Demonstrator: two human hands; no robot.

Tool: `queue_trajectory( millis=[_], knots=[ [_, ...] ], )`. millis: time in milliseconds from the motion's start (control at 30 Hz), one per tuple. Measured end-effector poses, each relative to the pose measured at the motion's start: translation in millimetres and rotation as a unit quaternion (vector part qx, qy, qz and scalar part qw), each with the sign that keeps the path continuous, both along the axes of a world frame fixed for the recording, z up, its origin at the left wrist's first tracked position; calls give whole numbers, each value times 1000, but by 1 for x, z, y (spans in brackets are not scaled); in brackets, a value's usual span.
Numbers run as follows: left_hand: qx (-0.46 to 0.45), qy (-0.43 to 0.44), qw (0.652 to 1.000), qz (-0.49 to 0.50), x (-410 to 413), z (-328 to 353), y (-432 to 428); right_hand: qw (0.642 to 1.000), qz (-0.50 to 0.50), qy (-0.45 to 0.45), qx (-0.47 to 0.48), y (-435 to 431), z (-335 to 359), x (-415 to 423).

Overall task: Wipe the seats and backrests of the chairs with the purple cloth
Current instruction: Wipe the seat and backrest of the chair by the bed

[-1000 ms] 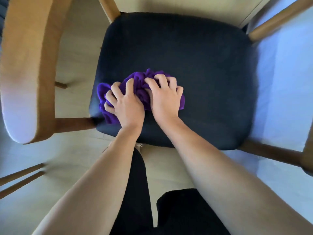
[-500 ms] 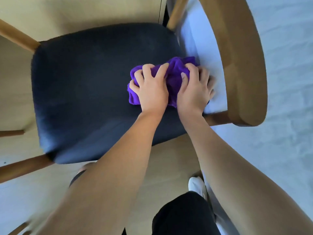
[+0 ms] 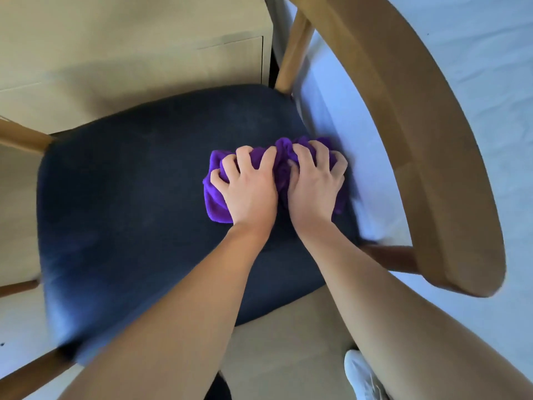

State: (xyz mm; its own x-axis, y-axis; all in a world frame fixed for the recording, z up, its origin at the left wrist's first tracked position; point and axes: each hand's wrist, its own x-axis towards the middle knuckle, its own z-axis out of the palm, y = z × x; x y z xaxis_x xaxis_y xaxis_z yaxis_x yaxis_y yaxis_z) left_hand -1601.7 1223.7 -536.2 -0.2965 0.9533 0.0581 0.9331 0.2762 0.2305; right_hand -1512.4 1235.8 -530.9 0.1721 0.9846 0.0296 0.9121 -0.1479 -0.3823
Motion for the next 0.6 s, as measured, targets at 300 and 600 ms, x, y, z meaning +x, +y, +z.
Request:
queue_trajectory(
  millis=[300, 600],
  knots=[
    [-10, 4, 999, -40, -35, 5, 111, 999, -22, 37, 18, 91, -1, -27],
    [-55, -45, 989, -126, -32, 11, 79, 997, -66, -5, -30, 54, 1, -13]
  ],
)
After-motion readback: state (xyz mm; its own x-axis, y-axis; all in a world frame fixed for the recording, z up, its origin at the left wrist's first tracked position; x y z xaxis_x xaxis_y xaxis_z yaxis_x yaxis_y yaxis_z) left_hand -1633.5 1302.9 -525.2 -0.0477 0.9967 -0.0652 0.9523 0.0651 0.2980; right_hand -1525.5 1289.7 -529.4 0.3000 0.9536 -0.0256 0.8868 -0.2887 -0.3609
